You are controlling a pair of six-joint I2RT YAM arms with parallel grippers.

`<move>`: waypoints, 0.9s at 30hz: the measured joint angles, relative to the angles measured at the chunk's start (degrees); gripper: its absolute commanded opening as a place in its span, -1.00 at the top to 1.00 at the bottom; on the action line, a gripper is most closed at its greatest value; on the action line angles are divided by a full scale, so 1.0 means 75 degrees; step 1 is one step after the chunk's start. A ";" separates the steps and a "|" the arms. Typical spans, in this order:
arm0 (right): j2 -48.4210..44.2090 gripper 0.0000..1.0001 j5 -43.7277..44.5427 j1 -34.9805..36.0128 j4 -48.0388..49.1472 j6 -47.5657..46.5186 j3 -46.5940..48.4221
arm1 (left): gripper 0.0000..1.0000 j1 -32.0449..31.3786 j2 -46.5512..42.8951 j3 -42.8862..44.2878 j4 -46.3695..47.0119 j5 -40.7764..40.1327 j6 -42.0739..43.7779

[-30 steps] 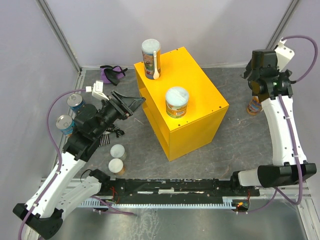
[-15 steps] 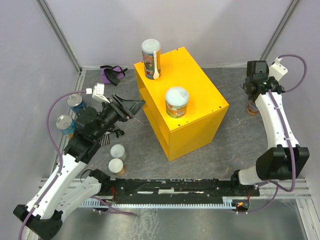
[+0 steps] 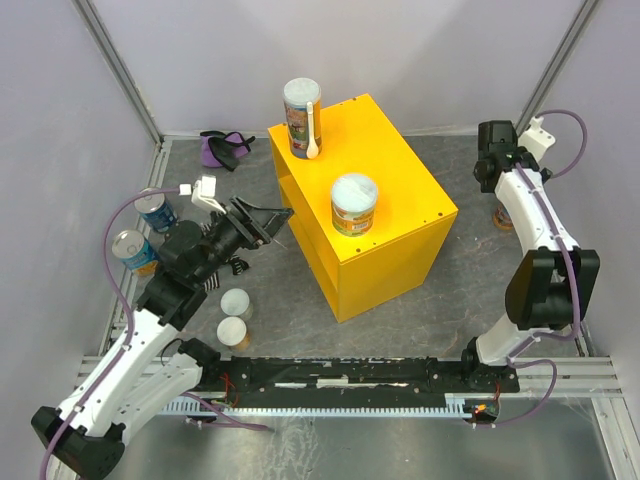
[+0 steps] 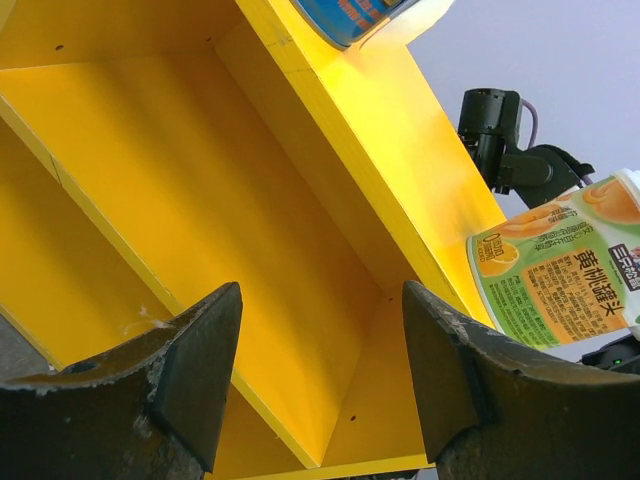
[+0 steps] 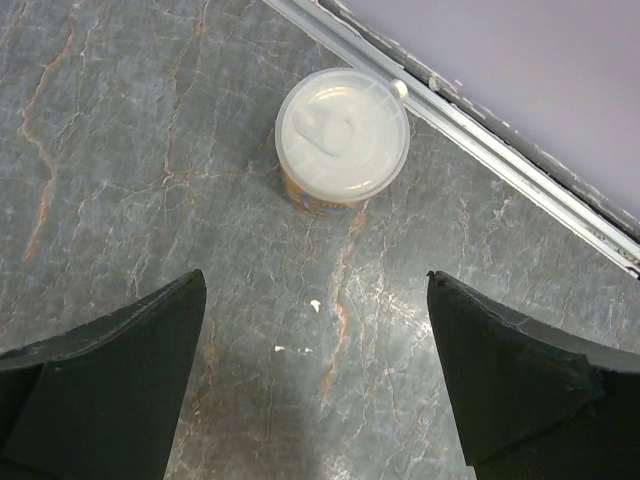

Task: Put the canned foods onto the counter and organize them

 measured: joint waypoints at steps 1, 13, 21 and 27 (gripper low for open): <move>0.0061 -0.98 0.0038 -0.0009 0.0035 0.0003 0.0000 | -0.44 0.0000 0.0009 -0.0020 0.0038 0.0003 0.0020; 0.0930 -0.98 0.0425 -0.0163 0.0344 0.0178 0.0000 | -0.45 0.0015 0.0306 -0.0085 0.0539 0.0009 0.0370; 0.1276 -0.98 0.0801 -0.0291 0.0580 0.0248 0.0000 | -0.45 0.0093 0.0469 -0.0184 0.0950 0.0029 0.0510; 0.1588 -0.98 0.0965 -0.0423 0.0752 0.0245 0.0000 | -0.45 0.0181 0.0653 -0.0219 0.1247 0.0079 0.0583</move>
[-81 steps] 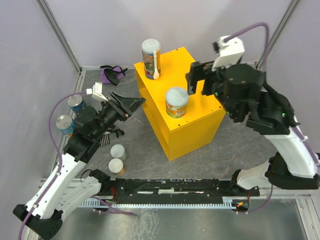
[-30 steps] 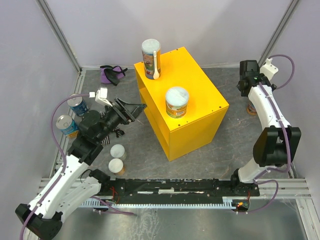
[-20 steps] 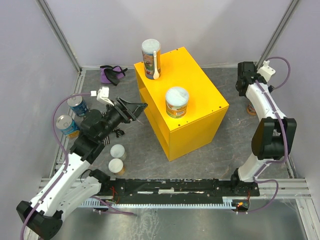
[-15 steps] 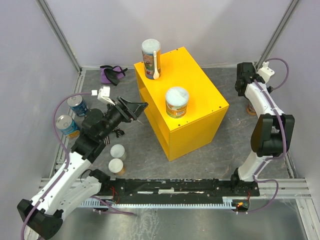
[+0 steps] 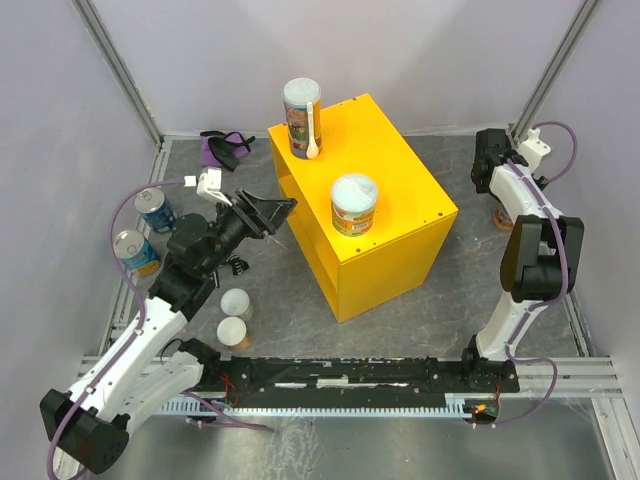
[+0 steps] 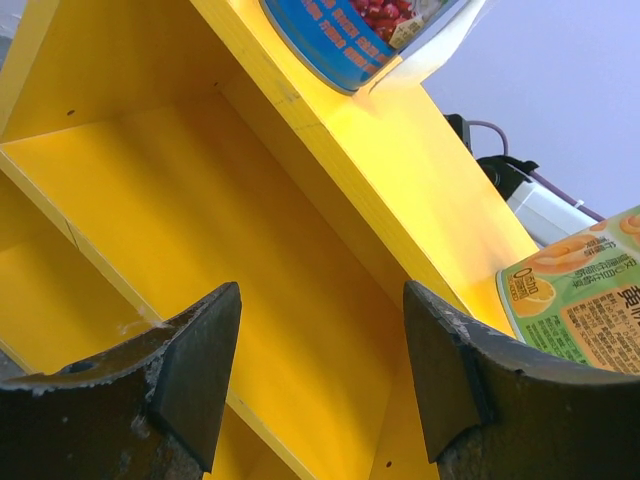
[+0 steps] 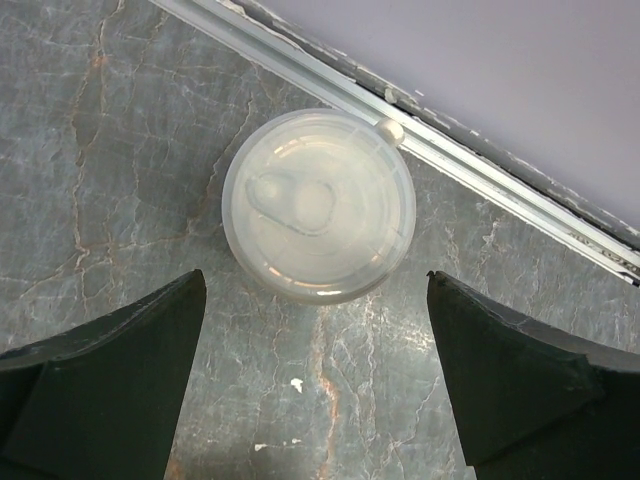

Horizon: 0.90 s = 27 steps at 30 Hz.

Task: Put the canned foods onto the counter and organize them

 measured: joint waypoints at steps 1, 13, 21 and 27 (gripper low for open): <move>0.0029 -0.99 0.0032 -0.0015 0.0017 0.0000 0.0000 | -0.45 0.0023 0.0029 -0.0006 0.0073 0.0006 0.0000; 0.0221 -0.99 0.0481 -0.0085 0.0131 0.0117 0.0000 | -0.46 0.0213 0.0201 -0.0181 0.0597 0.0149 0.0000; 0.0306 -1.00 0.0708 -0.0090 0.0137 0.0382 0.0000 | -0.46 0.0312 0.0213 -0.0294 0.0737 0.0154 0.0000; 0.0347 -0.89 0.0799 -0.0090 0.0134 0.0545 0.0000 | -0.46 0.0376 0.0213 -0.0373 0.0793 0.0160 -0.0003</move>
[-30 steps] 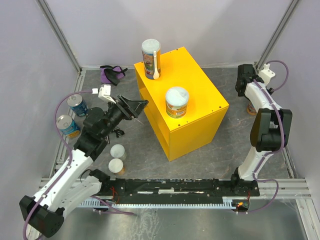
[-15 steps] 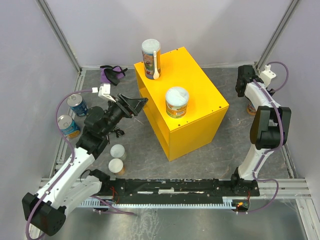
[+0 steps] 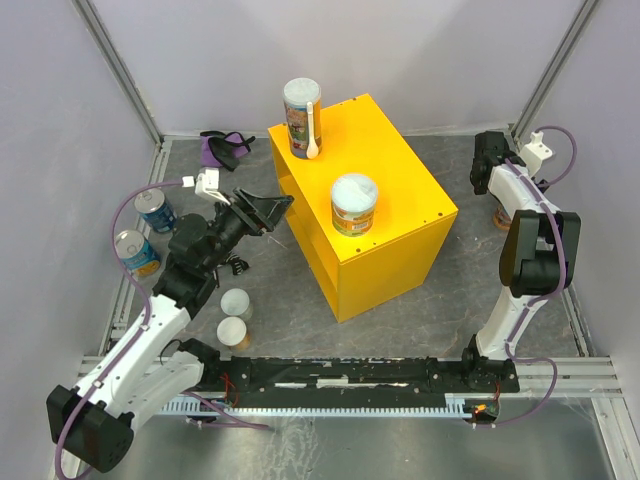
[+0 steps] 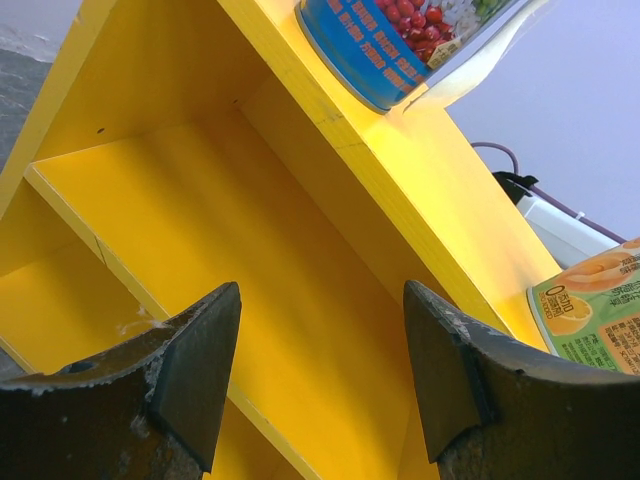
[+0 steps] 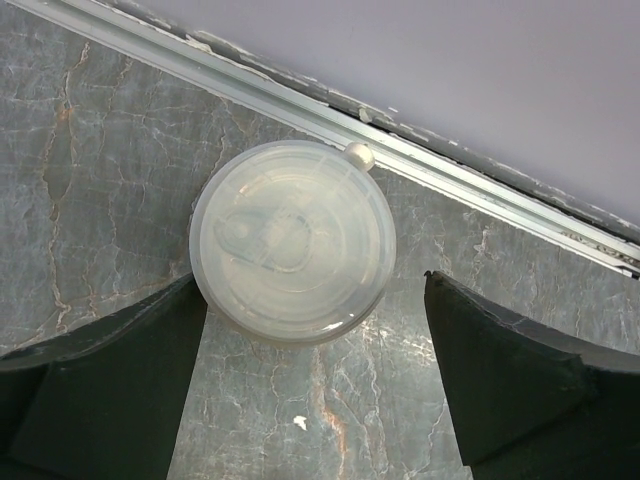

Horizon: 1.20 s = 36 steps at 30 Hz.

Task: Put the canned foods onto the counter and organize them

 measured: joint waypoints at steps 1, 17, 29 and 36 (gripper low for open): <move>0.0000 -0.86 -0.0003 0.0000 0.0003 0.0029 0.0000 | -0.46 0.0012 0.0000 0.0000 0.0003 0.0003 0.0000; -0.0041 0.56 -0.0469 0.0029 0.0589 -0.0166 -0.0195 | -0.45 0.0175 -0.0175 -0.0006 0.0067 0.0012 0.0000; -0.0256 0.49 -0.0944 0.0172 0.0679 -0.0694 -0.0516 | -0.45 0.0242 -0.0659 -0.0006 -0.0306 -0.0105 0.0000; -0.0577 -0.09 -0.1093 0.0472 0.0274 -0.0152 -0.0624 | -0.45 0.0242 -0.1064 0.0064 -0.0793 -0.0452 0.0003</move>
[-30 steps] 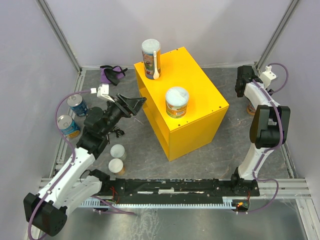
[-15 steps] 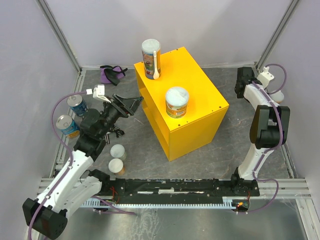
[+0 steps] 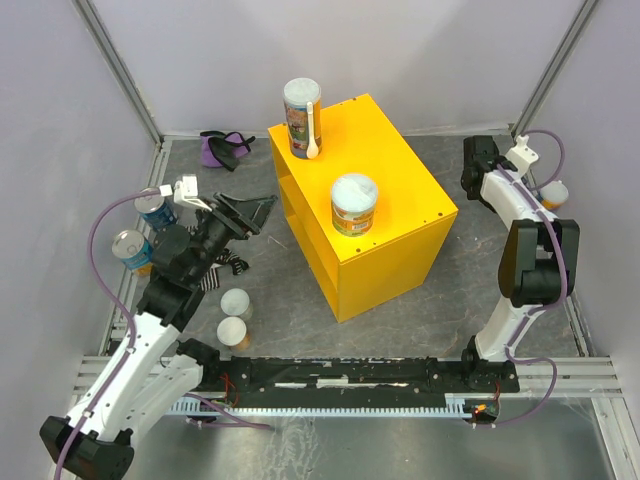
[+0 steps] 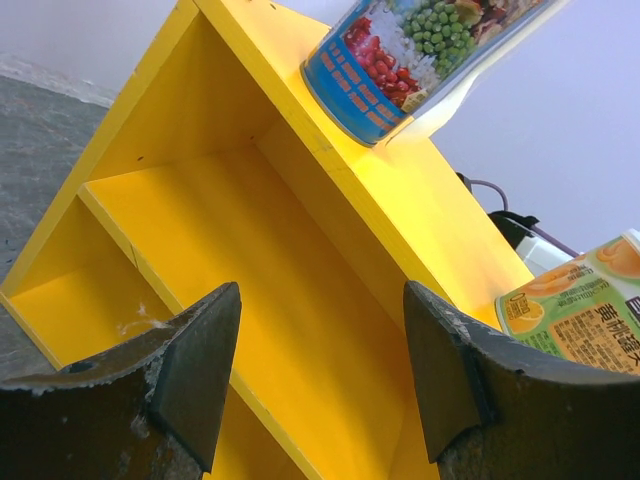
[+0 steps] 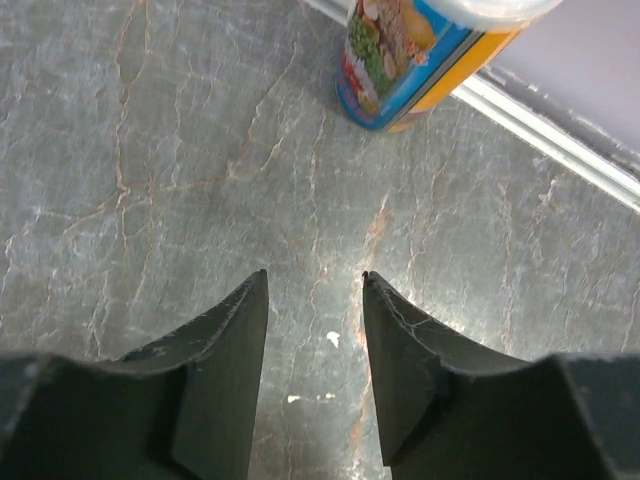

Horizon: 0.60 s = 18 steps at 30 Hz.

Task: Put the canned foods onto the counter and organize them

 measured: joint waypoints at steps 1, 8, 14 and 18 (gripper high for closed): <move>-0.0012 -0.17 -0.0061 0.0032 -0.0137 0.0189 0.0032 | -0.45 0.0000 0.0009 0.0035 -0.0035 -0.0020 -0.0003; 0.0679 -0.68 0.0125 0.0289 -0.1661 0.1641 0.1480 | -0.45 0.0000 0.0160 0.0277 -0.0195 -0.0111 -0.0015; 0.1399 -0.86 0.0720 0.0565 -0.2891 0.2637 0.2629 | -0.45 0.0000 0.0169 0.0291 -0.0195 -0.0108 -0.0169; 0.1827 -0.91 0.1055 0.0539 -0.4080 0.3421 0.3605 | -0.46 0.0000 0.0323 0.0423 -0.0201 -0.0061 -0.0268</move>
